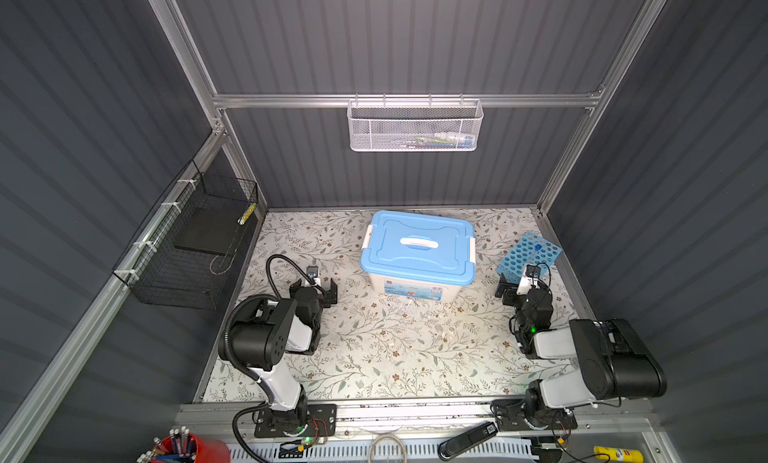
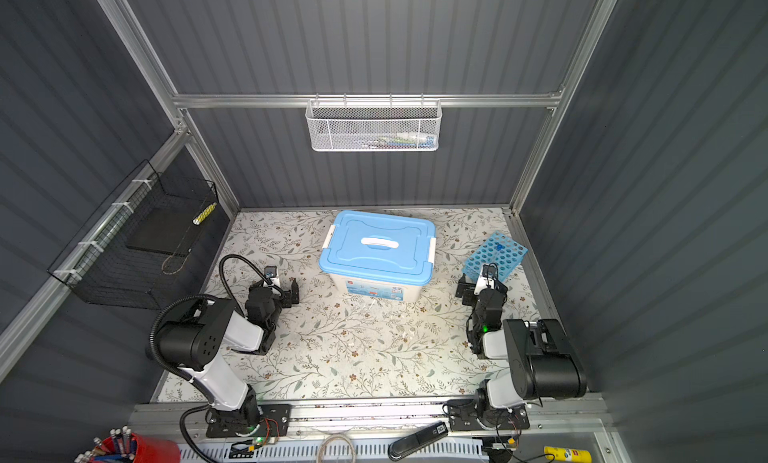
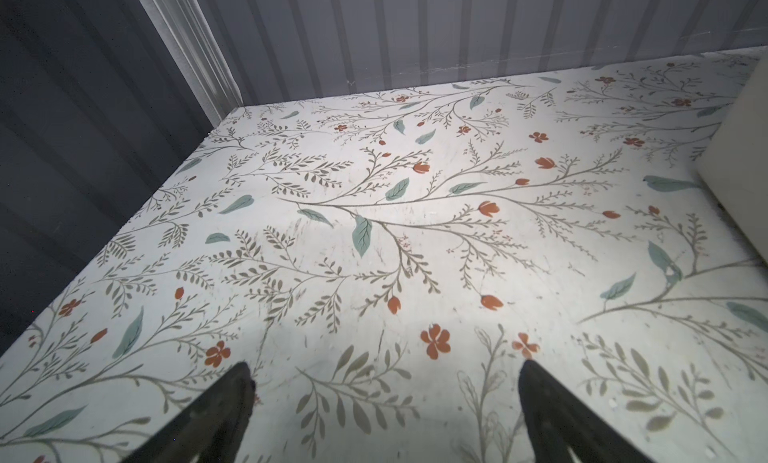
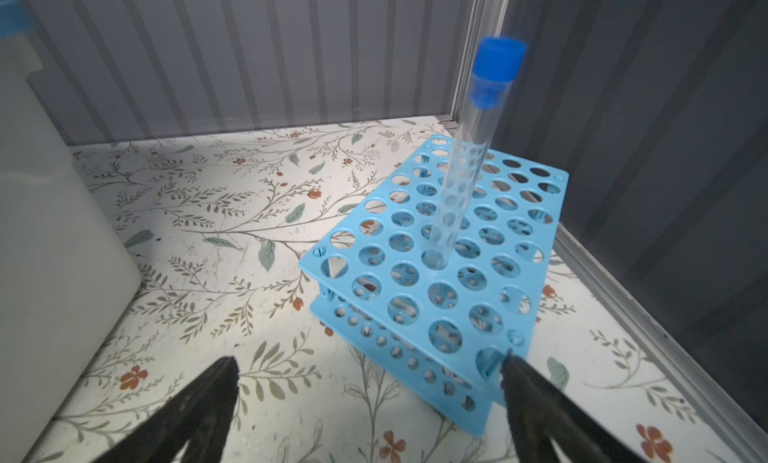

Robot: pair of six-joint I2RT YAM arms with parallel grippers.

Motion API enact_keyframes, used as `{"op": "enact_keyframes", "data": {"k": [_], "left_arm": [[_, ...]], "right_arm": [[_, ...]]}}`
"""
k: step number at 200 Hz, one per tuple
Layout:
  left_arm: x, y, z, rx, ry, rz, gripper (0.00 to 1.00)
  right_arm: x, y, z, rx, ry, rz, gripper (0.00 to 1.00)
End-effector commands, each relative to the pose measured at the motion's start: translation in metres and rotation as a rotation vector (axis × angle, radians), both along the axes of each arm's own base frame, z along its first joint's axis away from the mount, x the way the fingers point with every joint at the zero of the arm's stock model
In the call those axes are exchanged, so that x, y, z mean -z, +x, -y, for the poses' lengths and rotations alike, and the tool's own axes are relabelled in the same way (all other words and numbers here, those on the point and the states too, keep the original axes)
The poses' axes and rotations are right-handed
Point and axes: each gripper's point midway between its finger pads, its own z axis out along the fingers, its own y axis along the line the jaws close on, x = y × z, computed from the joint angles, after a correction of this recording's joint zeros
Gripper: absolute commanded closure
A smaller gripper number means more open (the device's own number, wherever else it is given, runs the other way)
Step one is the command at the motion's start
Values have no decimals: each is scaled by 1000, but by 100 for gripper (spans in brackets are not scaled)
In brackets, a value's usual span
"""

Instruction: Organize the chemistry lab equipment

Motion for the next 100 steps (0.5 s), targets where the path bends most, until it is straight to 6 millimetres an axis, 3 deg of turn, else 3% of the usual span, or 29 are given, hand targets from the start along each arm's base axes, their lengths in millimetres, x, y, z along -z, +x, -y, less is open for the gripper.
{"op": "enact_keyframes", "data": {"k": [1,48,100], "left_arm": [[-8,13,2,5,17,1,0],[-5,22,-15,-115,14,-39,0],[-5,21,-17,-120,8,-39,0]], "right_arm": [[-24,14,-3,-26,8,85,1],[-19,21,-6,-42,12,28,1],[-20,20,-6,-44,10,37,1]]}}
